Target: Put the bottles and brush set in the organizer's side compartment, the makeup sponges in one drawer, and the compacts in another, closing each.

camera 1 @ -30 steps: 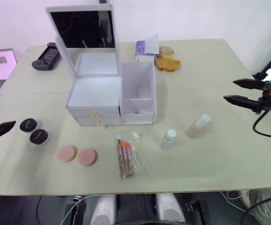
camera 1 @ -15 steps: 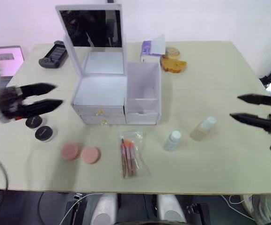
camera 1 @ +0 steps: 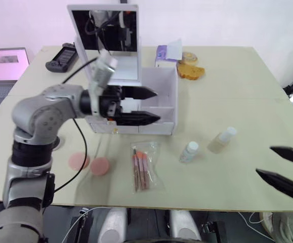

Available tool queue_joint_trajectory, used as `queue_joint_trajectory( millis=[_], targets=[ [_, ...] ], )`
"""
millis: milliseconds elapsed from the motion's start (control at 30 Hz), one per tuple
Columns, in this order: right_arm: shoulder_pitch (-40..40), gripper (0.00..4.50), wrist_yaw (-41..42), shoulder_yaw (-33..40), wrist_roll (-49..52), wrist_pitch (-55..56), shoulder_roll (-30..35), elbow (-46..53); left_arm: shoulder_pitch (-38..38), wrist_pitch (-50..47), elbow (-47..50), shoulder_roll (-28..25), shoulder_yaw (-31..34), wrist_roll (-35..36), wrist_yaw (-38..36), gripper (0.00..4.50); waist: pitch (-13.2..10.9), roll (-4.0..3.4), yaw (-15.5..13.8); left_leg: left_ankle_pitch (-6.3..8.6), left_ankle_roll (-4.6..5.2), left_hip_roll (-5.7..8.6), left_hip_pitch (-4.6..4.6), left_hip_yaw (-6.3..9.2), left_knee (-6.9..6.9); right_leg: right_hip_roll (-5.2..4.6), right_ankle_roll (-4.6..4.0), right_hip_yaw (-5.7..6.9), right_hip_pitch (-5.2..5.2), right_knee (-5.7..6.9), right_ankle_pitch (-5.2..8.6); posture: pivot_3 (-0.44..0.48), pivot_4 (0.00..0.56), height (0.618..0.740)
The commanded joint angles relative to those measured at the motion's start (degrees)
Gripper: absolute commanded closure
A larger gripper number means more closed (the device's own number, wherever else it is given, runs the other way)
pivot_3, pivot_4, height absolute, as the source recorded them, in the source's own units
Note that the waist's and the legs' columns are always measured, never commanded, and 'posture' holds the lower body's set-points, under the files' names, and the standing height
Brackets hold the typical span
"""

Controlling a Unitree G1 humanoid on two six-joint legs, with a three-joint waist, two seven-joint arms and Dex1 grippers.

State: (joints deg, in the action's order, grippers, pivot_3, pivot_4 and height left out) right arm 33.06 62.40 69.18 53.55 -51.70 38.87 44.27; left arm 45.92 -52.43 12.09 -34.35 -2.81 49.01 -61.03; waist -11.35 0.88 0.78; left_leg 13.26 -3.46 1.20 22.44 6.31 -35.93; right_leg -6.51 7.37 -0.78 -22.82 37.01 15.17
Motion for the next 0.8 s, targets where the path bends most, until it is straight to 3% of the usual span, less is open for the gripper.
queue_joint_trajectory(
  millis=[33, 167, 267, 433, 567, 800],
  targets=[
    [5.3, 0.0, -5.7, 6.5, 4.9, 2.3, -4.6, 5.6, 2.8, 1.6, -0.6, -0.3, -1.6, -2.5, -1.3, 0.06, 0.0, 0.02, 0.0, 0.0, 0.0, 0.0, -0.02, 0.0, -0.01, 0.0, -0.02, -0.01, 0.01, 0.01, 0.01, 0.0, 0.15, 0.74],
    [13.0, 0.0, -9.4, 7.0, 8.5, 5.4, -10.5, 9.2, 3.5, 2.5, -1.6, -0.3, -3.0, -3.3, -4.1, 0.06, 0.0, 0.0, -0.1, 0.02, -0.01, -0.03, -0.02, -0.03, -0.06, -0.01, -0.08, -0.01, 0.05, -0.06, 0.22, 0.0, 0.15, 0.74],
    [14.0, 0.0, -14.7, 3.5, 9.1, 8.1, -11.4, 10.7, 3.3, 4.5, -2.4, 0.1, -4.2, -5.3, -5.2, 0.06, 0.0, 0.02, 0.0, 0.03, -0.01, -0.03, 0.02, -0.01, -0.04, -0.02, -0.08, 0.0, 0.04, -0.16, 0.24, 0.0, 0.15, 0.74],
    [8.4, 0.0, -23.9, -8.3, 2.0, 10.2, -6.5, 11.9, 2.7, 6.3, -3.0, 0.4, -3.6, -6.5, -5.7, 0.06, 0.0, 0.09, -0.1, 0.03, -0.01, -0.02, 0.11, -0.05, -0.03, -0.05, -0.37, 0.0, 0.08, -0.49, 0.02, 0.0, 0.15, 0.74],
    [-4.0, 0.0, -32.9, -23.2, -8.0, 12.2, -3.4, 7.4, 0.6, 7.7, -1.7, 0.2, -2.1, -7.9, -3.0, 0.06, 0.1, 0.16, 0.0, 0.03, 0.01, -0.02, 0.15, -0.01, 0.03, -0.03, -0.41, 0.02, 0.11, -0.66, -0.06, 0.0, 0.15, 0.74],
    [-11.2, 0.0, -32.2, -33.0, -14.4, 17.4, -3.5, -1.0, -2.1, 4.6, 4.4, 2.5, 5.6, 1.4, 1.9, 0.06, 0.1, 0.16, -0.5, 0.03, 0.04, 0.05, 0.45, 0.16, 0.17, -0.04, -0.06, 0.12, 0.01, -0.85, -0.14, 0.0, 0.15, 0.74]
  ],
)
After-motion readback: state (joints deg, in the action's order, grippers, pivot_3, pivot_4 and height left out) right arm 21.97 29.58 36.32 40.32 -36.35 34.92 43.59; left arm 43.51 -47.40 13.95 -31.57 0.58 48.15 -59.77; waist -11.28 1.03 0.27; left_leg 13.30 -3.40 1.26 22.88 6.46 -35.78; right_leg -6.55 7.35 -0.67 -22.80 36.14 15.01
